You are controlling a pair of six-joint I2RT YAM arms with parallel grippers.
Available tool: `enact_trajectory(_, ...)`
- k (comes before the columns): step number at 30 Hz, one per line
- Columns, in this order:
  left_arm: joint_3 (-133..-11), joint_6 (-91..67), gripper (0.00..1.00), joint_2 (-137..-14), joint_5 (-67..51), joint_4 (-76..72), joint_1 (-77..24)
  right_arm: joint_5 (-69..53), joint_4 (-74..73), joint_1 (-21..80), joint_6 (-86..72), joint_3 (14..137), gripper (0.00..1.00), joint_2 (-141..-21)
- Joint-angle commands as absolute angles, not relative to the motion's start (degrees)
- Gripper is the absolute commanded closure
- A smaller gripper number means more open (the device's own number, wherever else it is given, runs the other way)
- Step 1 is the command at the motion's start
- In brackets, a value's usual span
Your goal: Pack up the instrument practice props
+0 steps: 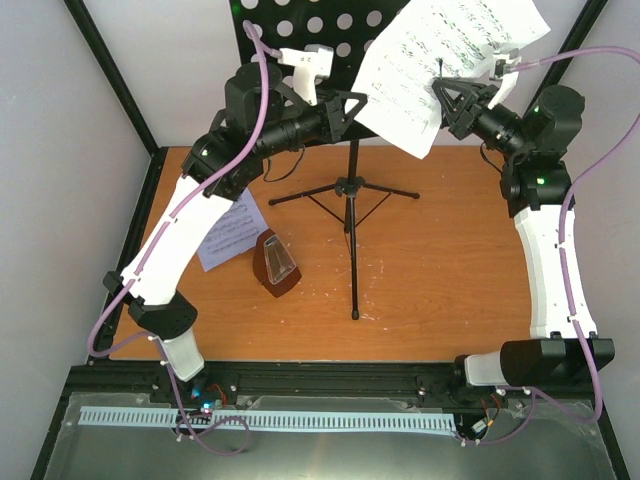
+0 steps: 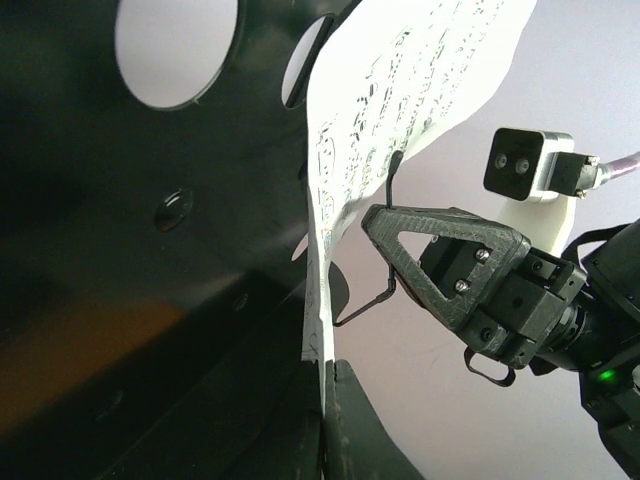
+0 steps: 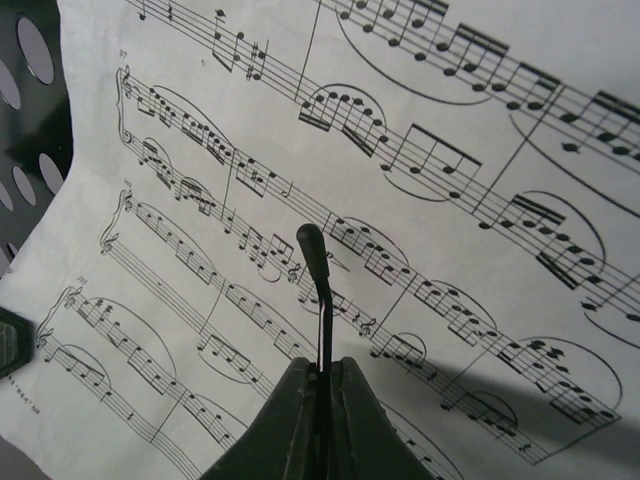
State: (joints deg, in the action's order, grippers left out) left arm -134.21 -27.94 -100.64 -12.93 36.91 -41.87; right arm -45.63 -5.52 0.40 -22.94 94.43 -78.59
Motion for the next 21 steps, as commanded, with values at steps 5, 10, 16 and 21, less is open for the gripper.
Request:
enact_trajectory(5, -131.4, -25.6, 1.0, -95.6, -16.7, 35.7, -41.7, -45.2, -0.3, 0.4, -25.2, 92.2, 0.97, -77.9)
enact_trajectory(10, -122.1, -28.3, 1.0, -86.9, -22.7, 32.2, -38.0, -44.5, -1.0, 0.4, -25.8, 92.1, 0.97, -78.1)
enact_trajectory(16, -118.5, -27.6, 1.0, -79.2, -25.7, 36.0, -32.0, -43.5, -1.4, 0.4, -26.1, 92.1, 0.97, -78.4)
enact_trajectory(21, -119.9, -25.6, 1.0, -77.8, -31.3, 40.1, -19.7, -41.7, -3.1, 0.4, -26.0, 91.8, 0.97, -78.3)
